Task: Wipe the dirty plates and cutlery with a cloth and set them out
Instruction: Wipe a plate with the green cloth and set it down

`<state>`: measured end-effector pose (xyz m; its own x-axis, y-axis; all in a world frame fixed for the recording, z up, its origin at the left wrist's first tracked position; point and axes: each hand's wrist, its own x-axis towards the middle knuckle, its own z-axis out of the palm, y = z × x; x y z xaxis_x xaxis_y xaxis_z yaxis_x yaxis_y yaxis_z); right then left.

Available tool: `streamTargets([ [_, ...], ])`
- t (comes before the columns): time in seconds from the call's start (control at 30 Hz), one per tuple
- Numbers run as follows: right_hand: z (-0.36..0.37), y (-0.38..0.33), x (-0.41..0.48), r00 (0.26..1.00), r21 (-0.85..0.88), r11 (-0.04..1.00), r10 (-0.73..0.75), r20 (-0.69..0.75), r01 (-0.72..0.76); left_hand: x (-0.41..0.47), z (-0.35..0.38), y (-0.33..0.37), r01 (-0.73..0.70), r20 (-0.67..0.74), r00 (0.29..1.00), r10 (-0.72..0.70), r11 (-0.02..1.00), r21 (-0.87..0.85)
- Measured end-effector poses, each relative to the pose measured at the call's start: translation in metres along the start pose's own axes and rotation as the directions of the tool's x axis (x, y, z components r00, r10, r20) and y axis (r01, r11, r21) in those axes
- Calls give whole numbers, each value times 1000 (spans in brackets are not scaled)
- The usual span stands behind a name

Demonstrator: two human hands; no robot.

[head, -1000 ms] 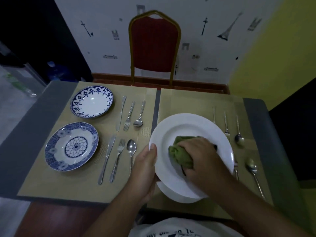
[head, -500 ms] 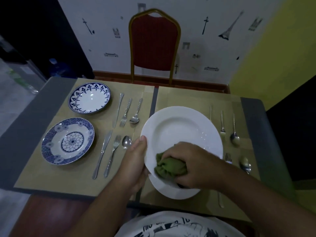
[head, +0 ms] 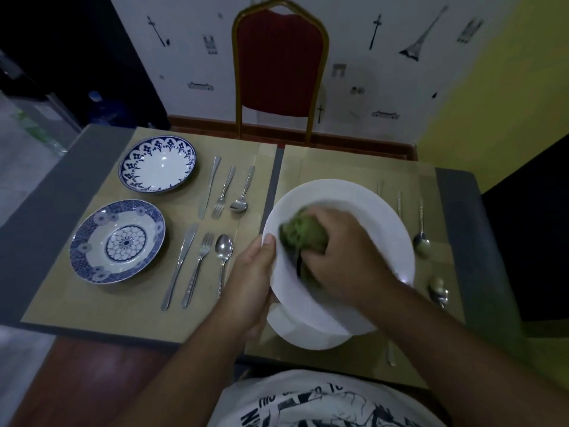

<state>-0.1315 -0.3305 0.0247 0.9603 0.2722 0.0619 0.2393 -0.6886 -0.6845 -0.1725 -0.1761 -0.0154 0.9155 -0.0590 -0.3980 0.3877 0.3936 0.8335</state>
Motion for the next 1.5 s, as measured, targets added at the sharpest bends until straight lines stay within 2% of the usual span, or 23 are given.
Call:
streamTargets([
  [0.07,-5,2,16,993,8,996,87,-84,-86,-2,0,1,31,18,999,-31,1000,5],
  [0.1,-6,4,16,996,14,997,74,-58,-73,-1,-1,3,35,11,999,-35,999,-1],
  [0.2,-8,7,-7,974,24,995,-100,204,97,3,-1,8,41,-37,998,-42,998,-38],
  [0.3,-3,17,-29,916,46,965,-260,307,259,6,-5,8,59,-76,995,-63,997,-52],
  [0.43,6,19,-8,919,-97,941,-290,268,325,3,-5,3,58,-62,996,-62,997,-59],
  [0.57,-3,20,22,992,-279,952,-121,31,125,2,-7,1,65,-40,997,-67,996,-57],
  [0.63,-9,22,19,994,-226,970,-72,87,90,5,-10,1,50,-39,998,-53,996,-76],
  [0.73,-18,34,3,972,-2,999,-31,232,32,9,-15,4,49,-47,997,-55,992,-114],
  [0.8,-23,42,-6,966,-59,995,-58,253,75,10,-17,5,47,-59,997,-55,991,-126],
  [0.93,-7,30,-13,957,-364,891,-206,206,270,10,-12,-2,89,-29,995,-93,990,-114],
  [1.0,7,25,-11,948,-353,881,-273,165,315,8,-7,-4,119,-17,992,-122,986,-115],
  [1.07,10,25,2,948,-298,901,-286,141,316,8,-6,-2,91,-39,995,-97,988,-127],
  [1.2,-5,45,19,994,-378,919,-108,30,111,11,-11,7,23,-107,994,-35,994,-103],
  [1.27,-2,50,4,998,-396,916,-57,16,59,13,-12,6,31,-122,992,-42,996,-88],
  [1.33,11,44,-17,994,-335,936,-97,52,109,14,-9,0,68,-110,991,-77,994,-81],
  [1.43,27,31,-14,953,-221,932,-254,165,286,13,-5,-8,129,-68,988,-135,988,-90],
  [1.5,21,31,12,964,-250,935,-215,159,250,12,-8,-8,98,-84,990,-110,986,-137],
])
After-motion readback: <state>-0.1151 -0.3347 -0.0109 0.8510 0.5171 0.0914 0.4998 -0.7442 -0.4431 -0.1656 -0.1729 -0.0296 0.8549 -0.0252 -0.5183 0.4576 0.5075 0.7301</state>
